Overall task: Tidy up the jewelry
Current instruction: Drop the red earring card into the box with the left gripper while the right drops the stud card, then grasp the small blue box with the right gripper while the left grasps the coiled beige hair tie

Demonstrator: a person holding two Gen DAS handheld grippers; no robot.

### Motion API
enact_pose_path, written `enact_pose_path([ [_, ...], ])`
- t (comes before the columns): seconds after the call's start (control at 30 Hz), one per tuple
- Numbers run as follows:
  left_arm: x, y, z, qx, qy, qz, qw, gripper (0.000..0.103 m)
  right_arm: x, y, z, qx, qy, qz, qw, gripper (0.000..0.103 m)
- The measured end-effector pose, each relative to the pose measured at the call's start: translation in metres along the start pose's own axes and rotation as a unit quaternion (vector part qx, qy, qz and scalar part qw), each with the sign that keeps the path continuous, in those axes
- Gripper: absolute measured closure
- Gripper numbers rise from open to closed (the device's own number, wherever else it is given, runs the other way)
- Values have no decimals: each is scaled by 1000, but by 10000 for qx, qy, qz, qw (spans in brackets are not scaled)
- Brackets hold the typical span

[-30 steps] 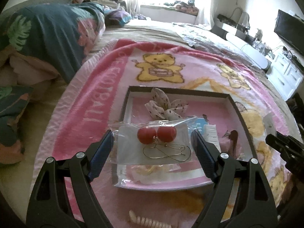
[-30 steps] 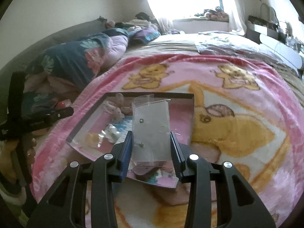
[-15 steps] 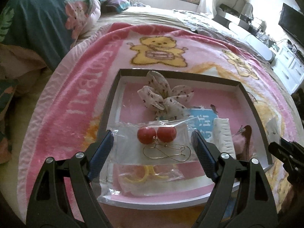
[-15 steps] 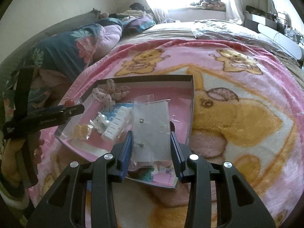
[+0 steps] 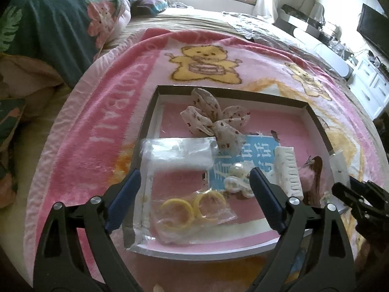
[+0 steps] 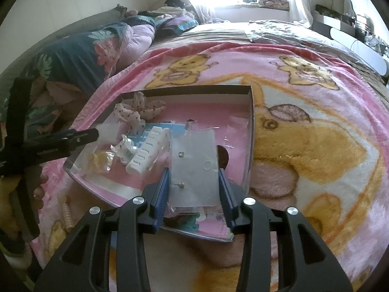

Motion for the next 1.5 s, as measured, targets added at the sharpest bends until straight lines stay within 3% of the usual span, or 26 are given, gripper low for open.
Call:
enact_pose_path([
  [0.17, 0, -11, 1, 29, -12, 72, 10000, 19, 0, -3, 1, -28, 81, 8, 10000, 57],
  [0.33, 2, -25, 3, 50, -13, 139, 9999, 17, -6, -21, -2, -28, 34, 242, 9997, 42],
  [0.4, 3, -30, 3, 50, -22, 166, 9998, 17, -8, -30, -3, 10, 21, 372, 9993, 27],
  [0.47, 3, -36, 4, 76, -41, 195, 9998, 17, -10, -42, -2, 30, 29, 529, 9986, 21],
  [0.67, 8, -63, 7, 154, -63, 362, 9992, 9, -11, -75, -6, 52, -21, 808, 9967, 18],
  [0.73, 11, -72, 8, 170, -46, 423, 9989, 10, -10, -86, -9, 57, 1, 913, 9958, 11],
  [1.0, 31, -106, 5, 184, 68, 589, 9981, 10, -1, -119, -28, -68, -66, 1092, 9940, 10],
  [1.5, 82, -136, -23, 119, -11, 526, 9985, 10, 28, -137, -69, -151, -355, 908, 9951, 9],
])
Point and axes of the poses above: each gripper's, at about its wrist camera, not at the fingertips, and y roughly the way its jaws point, z to its right, x to its underside, the point moved 3 cm from there along y, roughly the way its jaws point
